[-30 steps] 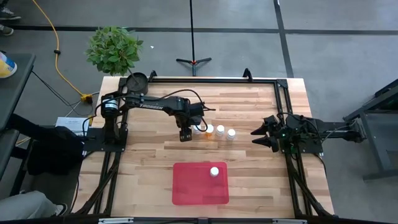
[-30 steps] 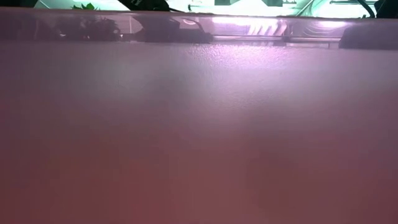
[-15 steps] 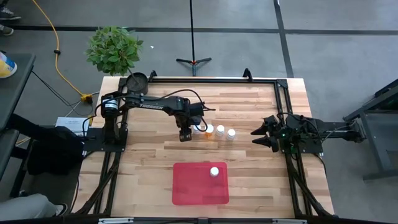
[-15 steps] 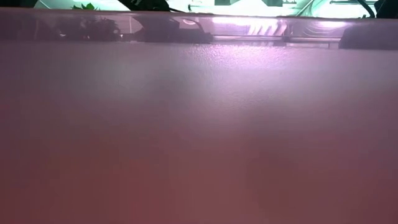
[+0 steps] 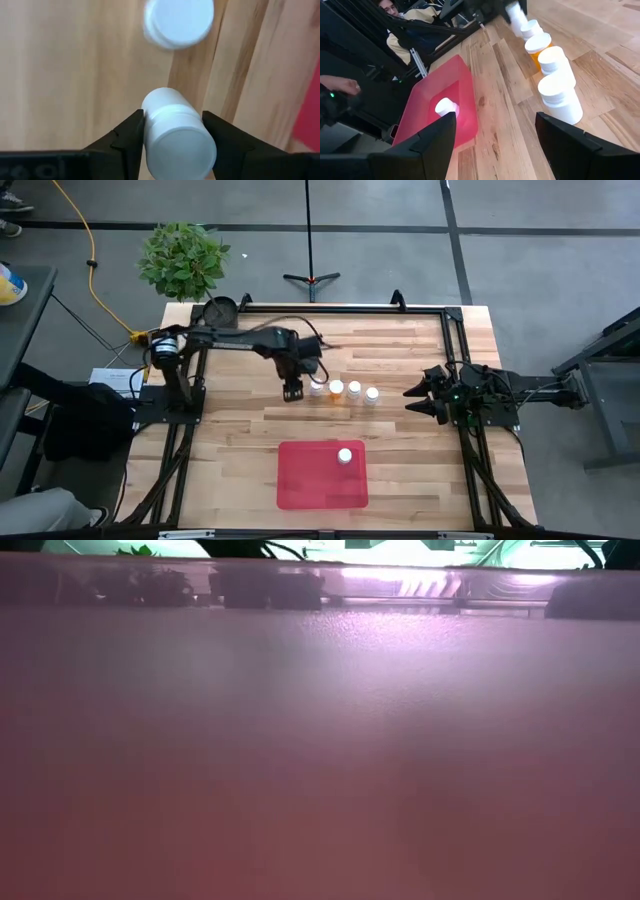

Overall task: Pick and place pill bottles into a basket
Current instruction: Put the white pill bottle into the red bin

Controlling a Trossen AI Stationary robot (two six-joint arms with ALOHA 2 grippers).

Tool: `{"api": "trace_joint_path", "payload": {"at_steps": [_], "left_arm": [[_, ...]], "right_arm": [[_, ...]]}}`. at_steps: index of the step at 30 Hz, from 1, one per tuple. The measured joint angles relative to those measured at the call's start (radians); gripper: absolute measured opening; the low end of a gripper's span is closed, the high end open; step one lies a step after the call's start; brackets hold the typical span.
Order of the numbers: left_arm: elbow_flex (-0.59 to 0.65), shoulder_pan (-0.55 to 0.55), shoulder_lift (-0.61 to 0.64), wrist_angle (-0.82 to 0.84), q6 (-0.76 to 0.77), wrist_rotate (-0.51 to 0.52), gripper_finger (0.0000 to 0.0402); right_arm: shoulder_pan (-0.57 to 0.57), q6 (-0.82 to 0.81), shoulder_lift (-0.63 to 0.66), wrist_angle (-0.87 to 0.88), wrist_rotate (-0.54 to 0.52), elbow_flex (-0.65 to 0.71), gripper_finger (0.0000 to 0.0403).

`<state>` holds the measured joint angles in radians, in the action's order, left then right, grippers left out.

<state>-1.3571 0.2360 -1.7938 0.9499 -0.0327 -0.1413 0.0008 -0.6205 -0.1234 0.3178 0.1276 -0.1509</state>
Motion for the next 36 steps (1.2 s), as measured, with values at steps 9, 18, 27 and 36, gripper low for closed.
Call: {"api": "trace_joint_path", "payload": {"at_steps": [9,18,27,36], "left_arm": [[0.0,0.136,0.239,-0.016,0.031,0.001,0.0207],[0.0,0.224,0.481,-0.153,0.093,-0.035,0.0207],[0.0,0.222,0.662,-0.368,0.153,-0.091,0.0207],[-0.002,0.222,0.777,-0.637,0.231,-0.227,0.0207]], "right_arm": [[0.0,0.0,0.0,0.0,-0.001,0.0,0.0263],[0.0,0.018,0.0,0.0,-0.007,0.0,0.0263],[0.0,0.018,0.0,0.0,-0.016,0.0,0.0263],[0.0,0.019,0.0,0.0,-0.039,0.0,0.0263]]}}
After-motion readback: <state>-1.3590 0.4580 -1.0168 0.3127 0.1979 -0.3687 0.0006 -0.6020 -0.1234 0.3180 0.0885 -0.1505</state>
